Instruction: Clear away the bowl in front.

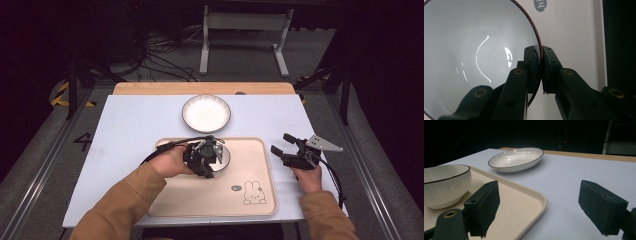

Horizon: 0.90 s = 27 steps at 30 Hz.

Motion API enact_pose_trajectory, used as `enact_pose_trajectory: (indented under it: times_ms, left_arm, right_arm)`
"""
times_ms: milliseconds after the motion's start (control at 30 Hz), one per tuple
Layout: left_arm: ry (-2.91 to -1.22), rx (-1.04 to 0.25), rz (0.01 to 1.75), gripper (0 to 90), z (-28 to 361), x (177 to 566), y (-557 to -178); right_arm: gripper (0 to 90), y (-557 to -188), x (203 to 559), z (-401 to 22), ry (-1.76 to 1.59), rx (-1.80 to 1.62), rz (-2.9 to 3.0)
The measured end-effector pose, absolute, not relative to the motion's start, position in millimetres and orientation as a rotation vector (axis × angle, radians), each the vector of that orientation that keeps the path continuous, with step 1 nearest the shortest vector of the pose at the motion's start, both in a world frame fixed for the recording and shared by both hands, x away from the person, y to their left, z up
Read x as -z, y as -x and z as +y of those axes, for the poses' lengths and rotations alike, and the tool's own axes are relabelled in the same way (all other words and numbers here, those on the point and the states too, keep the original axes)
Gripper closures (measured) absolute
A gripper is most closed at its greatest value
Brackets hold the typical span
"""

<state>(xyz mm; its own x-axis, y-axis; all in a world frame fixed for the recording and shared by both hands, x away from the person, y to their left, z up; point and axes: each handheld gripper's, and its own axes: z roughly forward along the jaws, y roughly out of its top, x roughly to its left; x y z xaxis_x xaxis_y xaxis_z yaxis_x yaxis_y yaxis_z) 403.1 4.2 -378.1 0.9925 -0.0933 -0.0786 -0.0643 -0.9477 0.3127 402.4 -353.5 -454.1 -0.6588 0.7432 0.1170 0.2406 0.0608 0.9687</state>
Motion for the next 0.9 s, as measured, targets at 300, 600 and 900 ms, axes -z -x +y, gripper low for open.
enact_pose_trajectory:
  times_ms: [300,600,900]
  left_arm:
    - [-2.829,0.188,-0.134,81.0,2.2,384.7,-400.6]
    - [-2.797,0.239,-0.084,66.1,5.2,386.0,-404.8]
    - [-2.685,0.253,0.03,46.4,20.4,382.1,-410.3]
  right_arm:
    - [17.8,-402.3,454.1,-353.5,-0.981,-1.629,1.929]
    - [17.8,-402.4,454.2,-353.5,-0.982,-1.63,1.928]
    - [17.8,-402.4,454.2,-353.4,-0.983,-1.629,1.93]
